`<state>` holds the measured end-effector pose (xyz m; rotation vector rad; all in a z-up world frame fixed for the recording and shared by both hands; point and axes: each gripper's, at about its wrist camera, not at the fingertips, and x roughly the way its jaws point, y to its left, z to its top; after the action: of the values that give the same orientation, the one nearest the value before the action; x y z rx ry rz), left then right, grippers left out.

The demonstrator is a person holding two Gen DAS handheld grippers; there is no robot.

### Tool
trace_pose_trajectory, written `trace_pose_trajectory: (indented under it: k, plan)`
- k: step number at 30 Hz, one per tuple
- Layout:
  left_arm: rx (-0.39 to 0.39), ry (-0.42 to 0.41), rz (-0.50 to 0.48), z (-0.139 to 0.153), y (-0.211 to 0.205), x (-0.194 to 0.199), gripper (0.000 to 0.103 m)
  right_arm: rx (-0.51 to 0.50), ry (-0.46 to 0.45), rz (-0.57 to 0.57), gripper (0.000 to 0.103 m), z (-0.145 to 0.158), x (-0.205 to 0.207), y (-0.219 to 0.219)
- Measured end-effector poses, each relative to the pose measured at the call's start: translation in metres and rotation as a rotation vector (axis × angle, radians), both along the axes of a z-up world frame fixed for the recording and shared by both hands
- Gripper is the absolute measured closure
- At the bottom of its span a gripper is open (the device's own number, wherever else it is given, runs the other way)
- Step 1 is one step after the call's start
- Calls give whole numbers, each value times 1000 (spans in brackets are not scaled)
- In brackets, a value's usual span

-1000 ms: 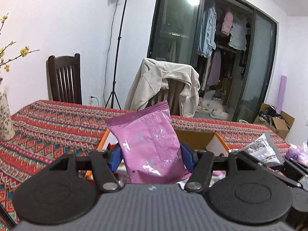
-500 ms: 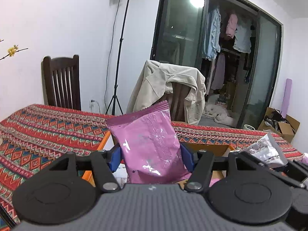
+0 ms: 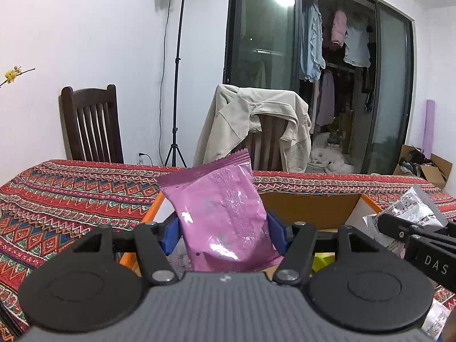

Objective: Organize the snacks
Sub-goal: 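Carry both packets into the box and open both tools, then withdraw both open tools from the box toward the loose packets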

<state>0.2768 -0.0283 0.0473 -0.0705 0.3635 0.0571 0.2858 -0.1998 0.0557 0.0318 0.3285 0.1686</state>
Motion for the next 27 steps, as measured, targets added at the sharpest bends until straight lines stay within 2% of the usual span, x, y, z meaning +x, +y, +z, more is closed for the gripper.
trace_pose_trajectory:
  k: [11,12,13,14,15,16,18,27]
  plan:
    - [7,11,-24,-5,-2,4,38,-4,22,12,66,-4,-1,4]
    - [5,3,-27,-4,-2,2,30,-5,22,12,57,-4,-1,5]
    - [2,-8,-31,-3,-1,0,17,-4,26,13,49,-4,-1,5]
    - [1,-21,-27,-2,-1,-2,13,-2,27,11,36,-4,-2,5]
    - [6,-37,-20,-1,-1,-4,3,-2,25,10,26,-5,-2,5]
    - [12,-51,-13,-1,-2,-6,0,-1,23,8,21,-5,-3,4]
    - [18,-65,2,-1,-3,-8,0,10,19,2,2,-5,-4,2]
    - [-7,-41,42,-3,3,-3,0,2,5,-23,0,-8,-7,0]
